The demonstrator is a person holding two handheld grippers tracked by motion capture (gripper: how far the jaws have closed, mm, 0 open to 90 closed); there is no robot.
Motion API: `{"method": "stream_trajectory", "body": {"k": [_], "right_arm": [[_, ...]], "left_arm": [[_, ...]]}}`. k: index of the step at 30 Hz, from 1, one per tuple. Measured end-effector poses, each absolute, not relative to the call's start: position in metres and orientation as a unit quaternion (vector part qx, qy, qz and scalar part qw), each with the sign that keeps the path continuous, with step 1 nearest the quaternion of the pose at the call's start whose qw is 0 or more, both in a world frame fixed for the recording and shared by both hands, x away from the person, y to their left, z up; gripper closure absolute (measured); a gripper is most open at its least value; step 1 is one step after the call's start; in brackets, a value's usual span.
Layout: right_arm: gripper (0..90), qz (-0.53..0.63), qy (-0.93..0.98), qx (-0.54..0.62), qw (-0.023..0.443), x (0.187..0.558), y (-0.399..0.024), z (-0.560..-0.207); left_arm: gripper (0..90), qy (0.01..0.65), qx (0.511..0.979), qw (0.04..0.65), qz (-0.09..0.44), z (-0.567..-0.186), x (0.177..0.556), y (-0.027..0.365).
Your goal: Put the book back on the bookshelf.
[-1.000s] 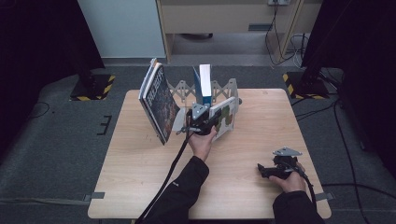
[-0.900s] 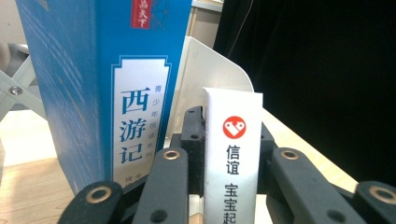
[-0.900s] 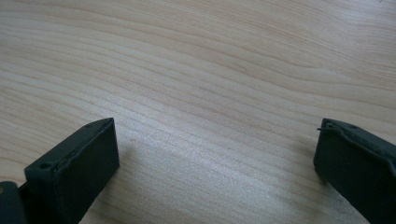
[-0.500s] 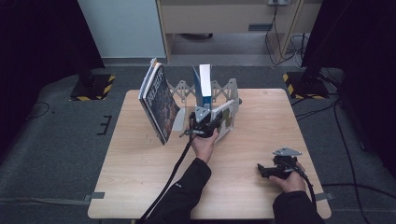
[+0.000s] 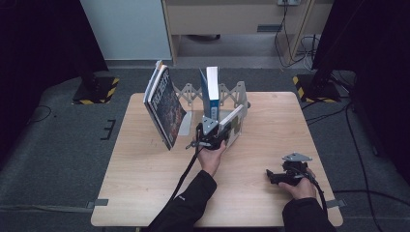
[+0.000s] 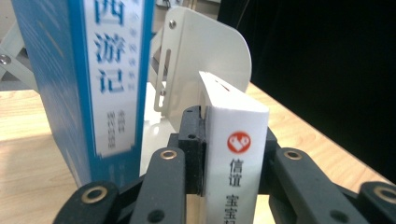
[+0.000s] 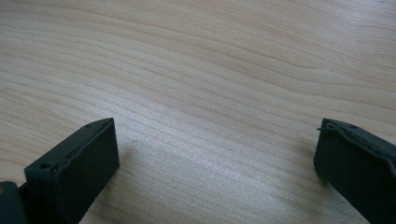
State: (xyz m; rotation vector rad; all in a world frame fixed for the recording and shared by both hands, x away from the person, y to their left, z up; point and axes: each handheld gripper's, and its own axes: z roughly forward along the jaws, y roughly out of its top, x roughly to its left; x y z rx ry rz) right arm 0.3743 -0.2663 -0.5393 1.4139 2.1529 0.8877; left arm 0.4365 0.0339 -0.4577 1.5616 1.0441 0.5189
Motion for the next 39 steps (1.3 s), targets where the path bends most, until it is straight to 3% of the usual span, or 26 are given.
{"method": "stream_trajectory", "body": {"k": [23, 39], "right_arm": [[0.3, 0.319, 0.773, 0.508, 0.209, 0.374, -0.266, -0.539], [0.4, 0.319, 0.773, 0.508, 0.208, 0.375, -0.265, -0.539]], "left_arm": [[73.2, 0.46, 0.677, 0.536, 0.206, -0.484, 0.411, 0.049], [72.2, 0.47, 0.674, 0.534, 0.201, -0.486, 0.421, 0.044]]}}
